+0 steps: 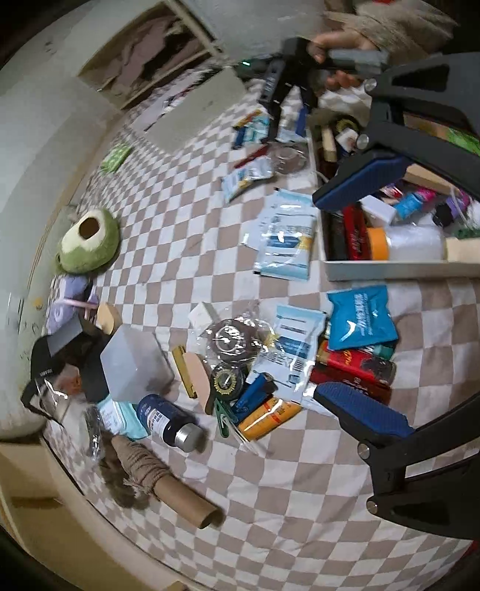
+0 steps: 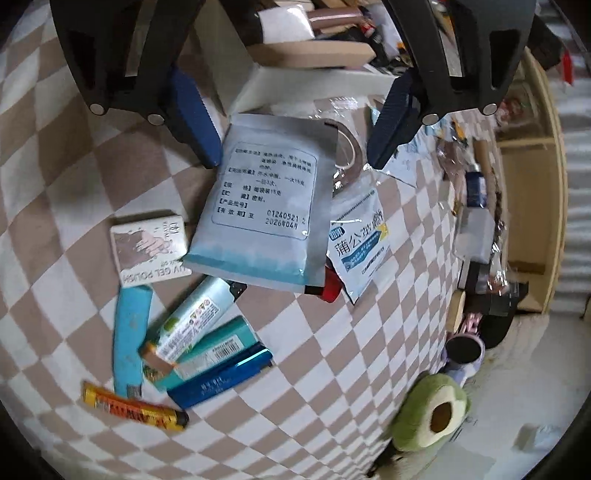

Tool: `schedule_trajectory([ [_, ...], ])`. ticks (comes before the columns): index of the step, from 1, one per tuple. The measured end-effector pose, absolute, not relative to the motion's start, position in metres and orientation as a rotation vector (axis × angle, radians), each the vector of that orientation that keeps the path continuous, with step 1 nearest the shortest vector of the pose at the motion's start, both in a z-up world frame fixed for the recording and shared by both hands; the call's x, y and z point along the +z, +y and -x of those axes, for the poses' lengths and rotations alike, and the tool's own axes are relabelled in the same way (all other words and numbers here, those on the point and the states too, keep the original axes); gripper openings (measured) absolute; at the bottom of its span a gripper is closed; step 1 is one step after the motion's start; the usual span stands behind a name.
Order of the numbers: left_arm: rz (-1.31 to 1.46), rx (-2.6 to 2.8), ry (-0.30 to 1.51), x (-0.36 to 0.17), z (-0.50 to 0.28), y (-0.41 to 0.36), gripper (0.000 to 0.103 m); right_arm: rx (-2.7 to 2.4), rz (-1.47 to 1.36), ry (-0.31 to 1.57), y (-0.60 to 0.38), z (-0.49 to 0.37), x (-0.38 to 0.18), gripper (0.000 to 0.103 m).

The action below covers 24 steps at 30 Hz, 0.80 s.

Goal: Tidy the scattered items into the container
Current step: 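Grasp the white printed packet with the right tool while the left approaches nearby packets, then grasp the white-and-blue granule packet with the left tool while the right holds its packet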

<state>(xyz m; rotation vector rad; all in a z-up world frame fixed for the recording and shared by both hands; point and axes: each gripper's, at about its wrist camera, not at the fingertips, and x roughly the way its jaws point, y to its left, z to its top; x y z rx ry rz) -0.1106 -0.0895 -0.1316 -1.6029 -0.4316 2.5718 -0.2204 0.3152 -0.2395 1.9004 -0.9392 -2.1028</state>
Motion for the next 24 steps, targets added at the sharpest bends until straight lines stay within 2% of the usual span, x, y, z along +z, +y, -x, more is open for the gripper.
schedule_trajectory([
  [6,1.630,2.552,-0.501,-0.134,0.129,-0.091,0.094,-2.122,-1.929,-0.935,0.310,0.228,-0.248,0.079],
  [7,1.639,2.549,-0.482,-0.136,0.132,-0.090,0.094,-2.127,-1.932,-0.931,0.310,0.229,-0.249,0.077],
  [9,1.663,2.543,-0.437,-0.143,0.139,-0.088,0.094,-2.147,-1.937,-0.896,0.312,0.229,-0.248,0.065],
  [15,1.761,2.550,-0.221,-0.171,0.150,-0.085,0.094,-2.143,-1.918,-0.846,0.312,0.229,-0.247,0.063],
  [21,1.854,2.535,-0.293,-0.193,0.169,-0.098,0.094,-2.142,-1.902,-0.837,0.311,0.229,-0.243,0.061],
  [24,1.914,2.528,-0.202,-0.207,0.179,-0.093,0.094,-2.139,-1.889,-0.834,0.311,0.230,-0.242,0.060],
])
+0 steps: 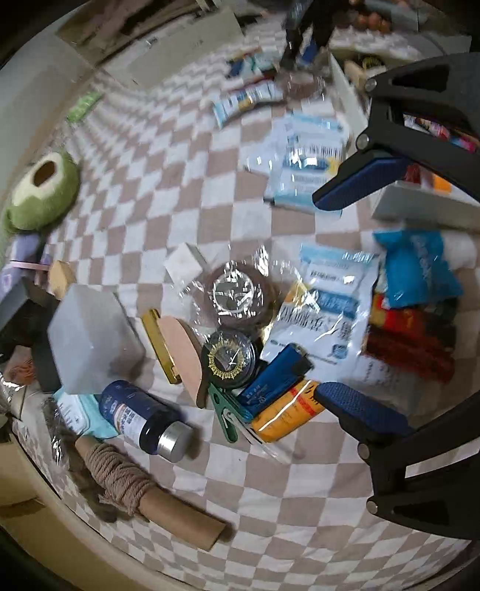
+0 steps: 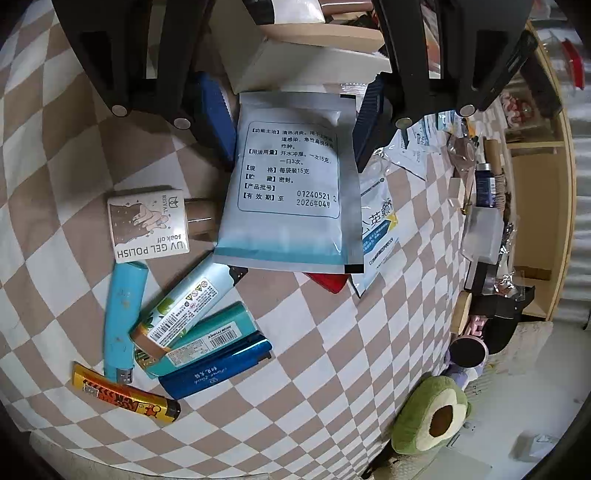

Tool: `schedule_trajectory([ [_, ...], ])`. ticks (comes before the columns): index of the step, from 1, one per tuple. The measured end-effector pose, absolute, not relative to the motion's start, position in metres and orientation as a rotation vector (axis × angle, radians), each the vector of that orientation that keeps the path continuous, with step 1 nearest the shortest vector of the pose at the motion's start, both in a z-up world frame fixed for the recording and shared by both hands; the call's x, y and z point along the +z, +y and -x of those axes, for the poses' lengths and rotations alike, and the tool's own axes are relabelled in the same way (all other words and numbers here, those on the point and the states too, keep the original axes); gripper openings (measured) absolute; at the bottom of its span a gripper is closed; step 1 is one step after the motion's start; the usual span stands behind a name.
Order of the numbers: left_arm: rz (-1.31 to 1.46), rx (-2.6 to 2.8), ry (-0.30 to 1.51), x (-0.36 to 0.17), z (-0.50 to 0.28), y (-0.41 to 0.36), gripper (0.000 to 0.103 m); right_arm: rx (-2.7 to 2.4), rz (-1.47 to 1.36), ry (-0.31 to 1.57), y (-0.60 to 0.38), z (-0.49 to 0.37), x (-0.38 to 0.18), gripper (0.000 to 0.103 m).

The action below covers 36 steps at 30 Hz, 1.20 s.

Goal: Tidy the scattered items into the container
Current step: 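Grasp the white-and-blue granule packet with the left tool while the right holds its packet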

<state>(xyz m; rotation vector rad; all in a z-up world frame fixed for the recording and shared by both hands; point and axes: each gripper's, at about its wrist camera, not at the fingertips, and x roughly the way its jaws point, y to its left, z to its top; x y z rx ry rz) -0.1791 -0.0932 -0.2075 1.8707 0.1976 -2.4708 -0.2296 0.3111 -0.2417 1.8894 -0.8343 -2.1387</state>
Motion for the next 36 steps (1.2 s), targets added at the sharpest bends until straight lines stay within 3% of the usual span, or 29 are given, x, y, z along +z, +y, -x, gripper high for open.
schedule_trajectory([
  [6,-1.938,-2.400,0.044,-0.233,0.188,-0.083,0.094,-2.128,-1.873,-0.790,0.308,0.230,-0.239,0.051],
  [16,-1.918,-2.355,-0.189,-0.251,0.188,-0.068,0.095,-2.104,-1.873,-0.792,0.306,0.230,-0.243,0.049],
  [22,-1.939,-2.353,-0.190,-0.256,0.185,-0.067,0.103,-2.096,-1.880,-0.818,0.312,0.230,-0.246,0.049],
  [31,-1.950,-2.348,-0.194,-0.260,0.181,-0.069,0.103,-2.094,-1.870,-0.818,0.311,0.229,-0.243,0.049],
  [33,-1.949,-2.356,-0.194,-0.259,0.179,-0.069,0.101,-2.100,-1.869,-0.815,0.311,0.229,-0.242,0.049],
  [35,-1.957,-2.376,-0.190,-0.257,0.176,-0.070,0.087,-2.101,-1.867,-0.821,0.312,0.229,-0.241,0.049],
  [36,-1.963,-2.380,-0.185,-0.256,0.175,-0.071,0.085,-2.101,-1.867,-0.826,0.313,0.229,-0.241,0.049],
])
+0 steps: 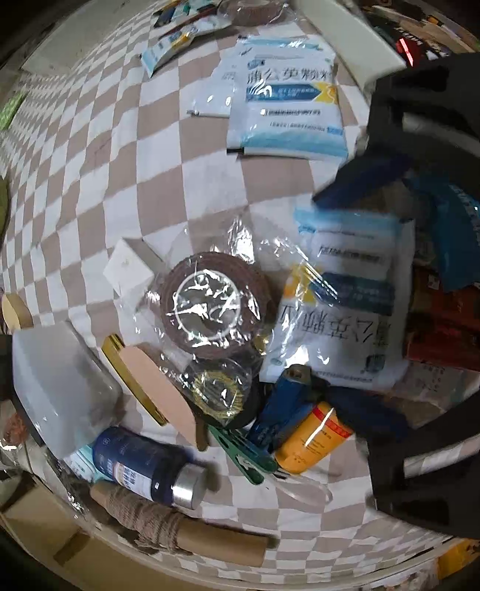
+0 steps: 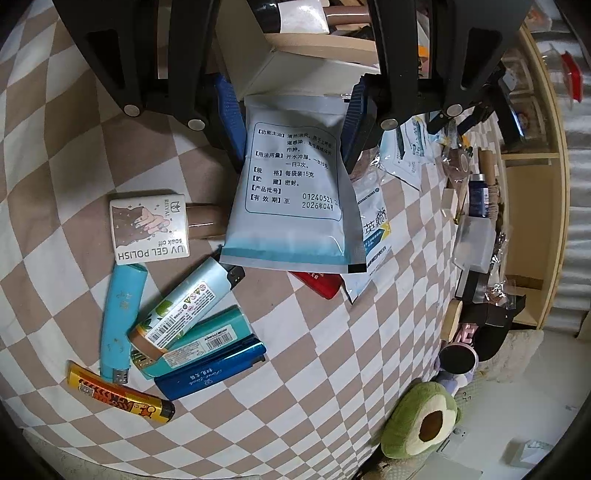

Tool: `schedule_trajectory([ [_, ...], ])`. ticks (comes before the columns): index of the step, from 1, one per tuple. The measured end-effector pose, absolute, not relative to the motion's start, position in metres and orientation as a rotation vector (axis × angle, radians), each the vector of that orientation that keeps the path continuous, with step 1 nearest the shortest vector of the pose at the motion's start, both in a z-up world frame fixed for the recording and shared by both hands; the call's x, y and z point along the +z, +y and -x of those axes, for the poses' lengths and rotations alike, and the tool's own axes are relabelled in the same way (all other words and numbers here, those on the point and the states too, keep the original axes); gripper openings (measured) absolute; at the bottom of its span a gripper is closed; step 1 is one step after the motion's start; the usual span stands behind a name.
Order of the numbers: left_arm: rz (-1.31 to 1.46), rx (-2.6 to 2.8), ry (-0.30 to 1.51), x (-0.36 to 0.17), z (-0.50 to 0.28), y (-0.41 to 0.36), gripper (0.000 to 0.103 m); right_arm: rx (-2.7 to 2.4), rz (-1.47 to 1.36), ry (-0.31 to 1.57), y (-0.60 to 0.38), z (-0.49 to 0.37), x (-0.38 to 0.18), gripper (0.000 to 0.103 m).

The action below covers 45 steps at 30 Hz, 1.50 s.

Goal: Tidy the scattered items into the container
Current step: 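Grasp the white-and-blue granule packet with the left tool while the right holds its packet, then carry both held packets up and over the open white box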

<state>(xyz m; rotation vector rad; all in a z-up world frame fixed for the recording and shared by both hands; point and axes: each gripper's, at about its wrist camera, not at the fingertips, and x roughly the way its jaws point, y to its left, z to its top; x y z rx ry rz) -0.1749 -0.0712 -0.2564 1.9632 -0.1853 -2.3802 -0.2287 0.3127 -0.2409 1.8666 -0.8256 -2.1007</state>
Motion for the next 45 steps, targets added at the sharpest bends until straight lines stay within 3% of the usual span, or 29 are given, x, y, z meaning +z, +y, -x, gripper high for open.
schedule_trajectory([
  [9,-1.966,-2.442,-0.088,-0.239,0.157,-0.093,0.064,-2.107,-1.863,-0.863,0.320,0.227,-0.239,0.049],
  [12,-1.960,-2.450,-0.008,-0.231,0.150,-0.106,0.062,-2.110,-1.861,-0.871,0.321,0.227,-0.238,0.049],
  [25,-1.829,-2.518,0.177,-0.186,0.115,-0.150,0.060,-2.148,-1.785,-0.846,0.314,0.227,-0.211,0.049],
  [38,-1.684,-2.661,0.176,-0.142,0.147,-0.110,0.060,-2.263,-1.653,-0.605,0.308,0.207,-0.157,0.049],
  [45,-1.612,-2.789,0.194,-0.101,0.132,-0.082,0.061,-2.266,-1.550,-0.603,0.312,0.183,-0.117,0.049],
])
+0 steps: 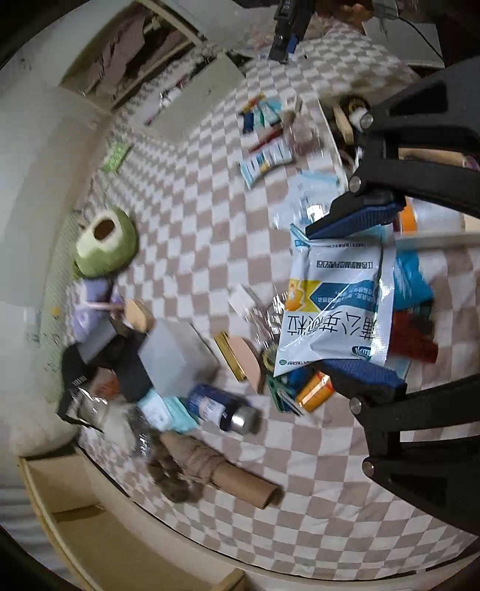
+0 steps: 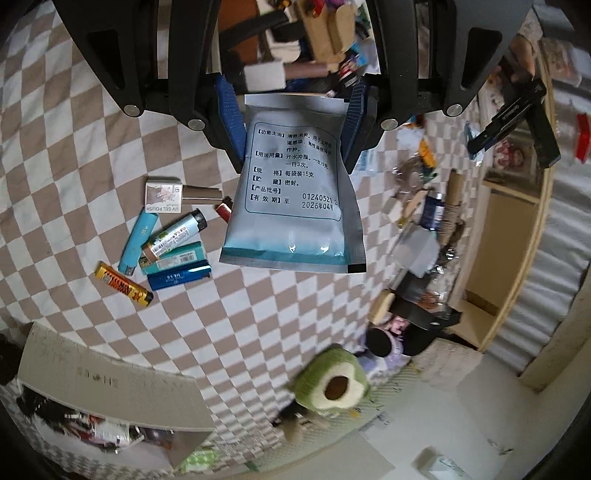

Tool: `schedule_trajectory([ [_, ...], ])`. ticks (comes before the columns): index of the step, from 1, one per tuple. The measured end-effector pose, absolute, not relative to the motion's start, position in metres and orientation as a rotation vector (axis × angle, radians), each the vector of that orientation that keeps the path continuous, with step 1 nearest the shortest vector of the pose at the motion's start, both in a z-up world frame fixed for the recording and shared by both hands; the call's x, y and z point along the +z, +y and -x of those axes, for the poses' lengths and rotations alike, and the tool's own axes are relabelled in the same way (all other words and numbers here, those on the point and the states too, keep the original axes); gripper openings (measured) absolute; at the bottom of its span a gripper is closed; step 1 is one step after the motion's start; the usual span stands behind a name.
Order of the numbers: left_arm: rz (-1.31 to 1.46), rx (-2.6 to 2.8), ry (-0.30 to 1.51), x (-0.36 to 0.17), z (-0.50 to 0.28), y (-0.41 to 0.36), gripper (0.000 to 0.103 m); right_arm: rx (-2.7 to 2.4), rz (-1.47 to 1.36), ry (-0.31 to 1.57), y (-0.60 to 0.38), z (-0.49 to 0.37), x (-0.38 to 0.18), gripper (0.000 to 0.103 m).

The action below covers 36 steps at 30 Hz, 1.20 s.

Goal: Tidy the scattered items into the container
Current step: 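Carry both held packets up and over the open white box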

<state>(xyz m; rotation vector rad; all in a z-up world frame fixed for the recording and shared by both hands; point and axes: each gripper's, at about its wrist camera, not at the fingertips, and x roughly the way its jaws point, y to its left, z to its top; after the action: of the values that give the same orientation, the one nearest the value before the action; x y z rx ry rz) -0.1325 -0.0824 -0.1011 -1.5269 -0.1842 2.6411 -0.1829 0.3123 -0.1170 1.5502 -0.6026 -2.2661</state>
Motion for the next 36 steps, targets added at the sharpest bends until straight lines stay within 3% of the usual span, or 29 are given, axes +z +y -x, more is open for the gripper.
schedule_trajectory([
  [12,1.283,2.600,-0.188,-0.036,0.094,-0.031,0.061,-2.255,-1.367,-0.611,0.318,0.141,-0.059,0.049],
  [21,1.199,2.540,-0.152,-0.017,0.063,0.004,0.061,-2.177,-1.314,-0.523,0.296,0.104,-0.039,0.050],
  [30,1.228,2.441,-0.075,-0.030,0.036,0.038,0.062,-2.076,-1.384,-0.425,0.280,0.074,-0.056,0.050],
  [36,1.311,2.383,0.005,-0.054,0.029,0.053,0.062,-2.020,-1.546,-0.357,0.282,0.064,-0.099,0.050],
])
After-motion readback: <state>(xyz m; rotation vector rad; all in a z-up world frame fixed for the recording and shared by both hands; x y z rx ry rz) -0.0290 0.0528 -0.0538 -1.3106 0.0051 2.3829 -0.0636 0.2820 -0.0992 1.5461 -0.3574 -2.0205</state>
